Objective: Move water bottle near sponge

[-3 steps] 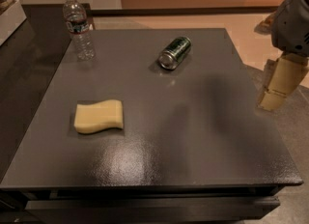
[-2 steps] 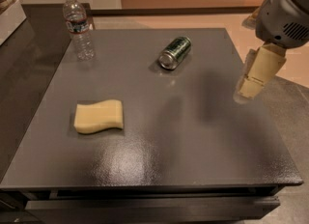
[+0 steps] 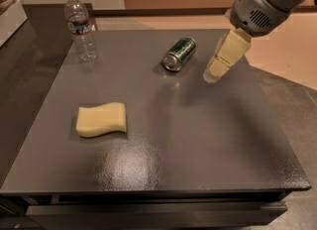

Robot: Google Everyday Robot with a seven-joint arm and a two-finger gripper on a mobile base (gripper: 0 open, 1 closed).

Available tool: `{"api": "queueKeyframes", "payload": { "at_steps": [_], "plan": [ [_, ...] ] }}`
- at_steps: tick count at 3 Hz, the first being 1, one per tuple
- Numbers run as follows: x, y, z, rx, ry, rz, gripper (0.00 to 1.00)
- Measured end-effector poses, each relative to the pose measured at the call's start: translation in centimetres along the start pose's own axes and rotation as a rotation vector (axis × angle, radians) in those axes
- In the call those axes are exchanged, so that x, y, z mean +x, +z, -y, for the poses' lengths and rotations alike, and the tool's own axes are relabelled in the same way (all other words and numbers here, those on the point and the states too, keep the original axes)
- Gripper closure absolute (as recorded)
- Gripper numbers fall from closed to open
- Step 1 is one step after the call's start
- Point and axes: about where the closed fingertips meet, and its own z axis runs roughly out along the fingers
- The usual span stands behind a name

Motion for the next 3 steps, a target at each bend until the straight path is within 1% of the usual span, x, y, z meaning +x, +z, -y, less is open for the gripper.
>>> {"api": "queueKeyframes", "payload": {
  "at_steps": [1, 2, 3],
  "plan": [
    [-2.7, 2.1, 1.2, 0.003, 0.040, 0.083, 0.00],
    [-6.5, 4.4, 2.7, 0.015, 0.062, 0.190, 0.00],
    [-10.5, 6.7, 4.4, 0.030, 0.064, 0.278, 0.00]
  ]
}}
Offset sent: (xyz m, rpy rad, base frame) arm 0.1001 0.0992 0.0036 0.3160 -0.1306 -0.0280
